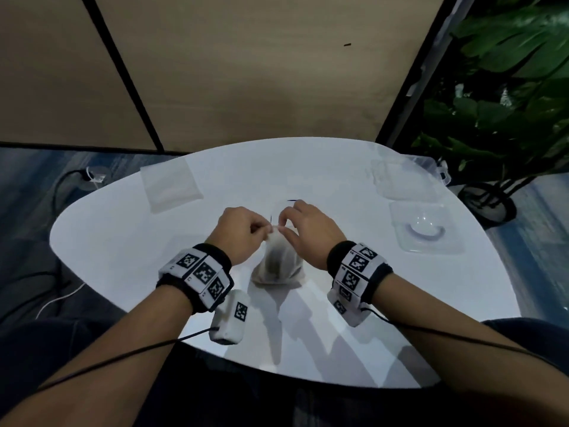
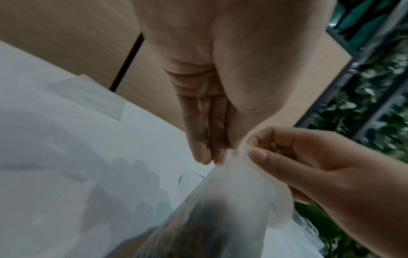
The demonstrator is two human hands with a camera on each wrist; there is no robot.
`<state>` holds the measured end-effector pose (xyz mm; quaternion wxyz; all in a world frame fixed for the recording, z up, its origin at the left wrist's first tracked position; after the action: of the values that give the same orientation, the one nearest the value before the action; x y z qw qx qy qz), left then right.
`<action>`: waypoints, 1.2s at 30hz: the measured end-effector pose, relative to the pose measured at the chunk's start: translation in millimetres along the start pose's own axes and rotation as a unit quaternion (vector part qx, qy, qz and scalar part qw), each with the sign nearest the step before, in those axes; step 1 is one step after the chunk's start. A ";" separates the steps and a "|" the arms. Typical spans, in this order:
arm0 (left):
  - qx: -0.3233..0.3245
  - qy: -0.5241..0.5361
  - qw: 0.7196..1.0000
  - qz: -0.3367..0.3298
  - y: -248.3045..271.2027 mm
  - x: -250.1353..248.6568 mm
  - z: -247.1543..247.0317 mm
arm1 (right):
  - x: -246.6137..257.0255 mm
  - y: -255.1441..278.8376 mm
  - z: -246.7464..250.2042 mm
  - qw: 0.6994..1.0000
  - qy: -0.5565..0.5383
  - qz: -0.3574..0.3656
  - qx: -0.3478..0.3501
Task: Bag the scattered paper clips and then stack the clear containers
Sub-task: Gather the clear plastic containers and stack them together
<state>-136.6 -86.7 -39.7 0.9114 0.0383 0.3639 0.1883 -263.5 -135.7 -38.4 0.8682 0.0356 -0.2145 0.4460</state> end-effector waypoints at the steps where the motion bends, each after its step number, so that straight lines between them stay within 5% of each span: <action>1: -0.014 0.012 1.000 0.016 -4.0 8.4 3.4 | -5.0 -3.9 -5.9 1.000 0.012 0.000 0.015; 12: -0.049 0.085 0.988 0.123 -57.8 61.9 -5.5 | -88.1 -10.9 -27.7 0.993 -0.019 -0.101 0.065; 24: -0.094 -0.193 0.947 0.239 -143.0 151.6 20.1 | -300.8 55.3 43.2 0.920 0.099 -0.376 0.059; 29: -0.115 -0.235 0.927 0.268 -137.2 166.9 27.9 | -333.6 61.8 30.7 0.927 0.083 -0.356 0.087; 36: -0.174 -0.078 0.942 0.278 -121.4 148.2 39.5 | -294.0 35.6 26.5 0.945 0.136 -0.285 0.085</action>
<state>26.9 -141.5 -132.0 0.8407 -0.0065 0.2286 0.4908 -450.6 -344.2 -137.9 0.9737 0.1080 -0.0362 0.1972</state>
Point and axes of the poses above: each hand's wrist, its own y-axis away from the middle knuckle, its own z-axis out of the back of the hand, x = y × z, the point moved 9 cm from there along -y, towards the middle knuckle, and after that the axes turned 9 degrees about z, right-handed, at the moved point
